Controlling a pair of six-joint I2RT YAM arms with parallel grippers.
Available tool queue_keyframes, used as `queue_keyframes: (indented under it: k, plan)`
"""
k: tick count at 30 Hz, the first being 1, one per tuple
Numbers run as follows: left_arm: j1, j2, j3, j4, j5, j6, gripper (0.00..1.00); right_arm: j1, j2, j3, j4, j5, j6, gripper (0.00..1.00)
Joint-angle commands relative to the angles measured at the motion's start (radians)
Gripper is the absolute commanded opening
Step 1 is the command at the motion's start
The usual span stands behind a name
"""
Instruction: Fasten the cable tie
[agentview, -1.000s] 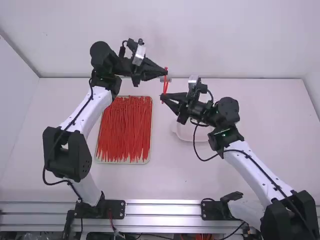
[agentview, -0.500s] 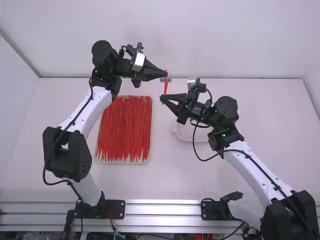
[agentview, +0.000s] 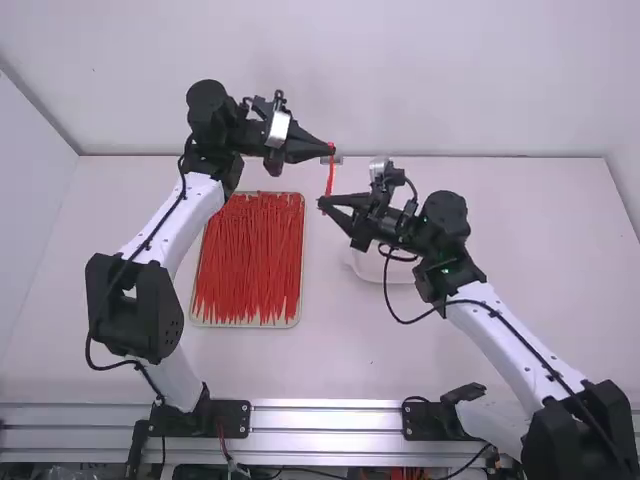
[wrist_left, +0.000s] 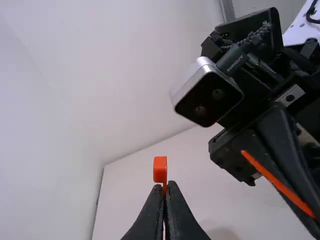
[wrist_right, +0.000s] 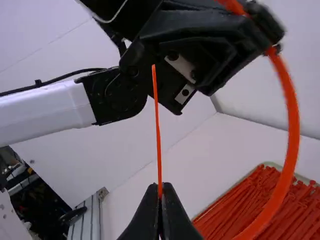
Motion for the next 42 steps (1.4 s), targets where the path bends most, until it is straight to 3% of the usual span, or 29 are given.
queue_keyframes:
  k: [1, 13, 22, 37, 42]
  plan:
    - [-0.01, -0.006, -0.035, -0.009, 0.017, 0.074, 0.02, 0.012, -0.006, 0.005, -0.028, -0.001, -0.009, 0.0]
    - [-0.005, -0.006, -0.158, 0.0, 0.014, 0.24, 0.02, 0.011, 0.045, 0.005, -0.126, 0.042, 0.021, 0.0]
    - [0.001, -0.006, -0.16, 0.011, 0.007, 0.281, 0.02, 0.01, 0.137, 0.005, 0.005, -0.042, 0.082, 0.0]
    - [0.059, -0.006, -0.161, -0.023, 0.007, 0.282, 0.02, 0.009, 0.141, 0.005, 0.011, -0.05, 0.103, 0.0]
    - [0.054, -0.006, -0.206, 0.043, 0.016, 0.286, 0.02, 0.01, 0.141, 0.005, 0.018, -0.017, 0.17, 0.0]
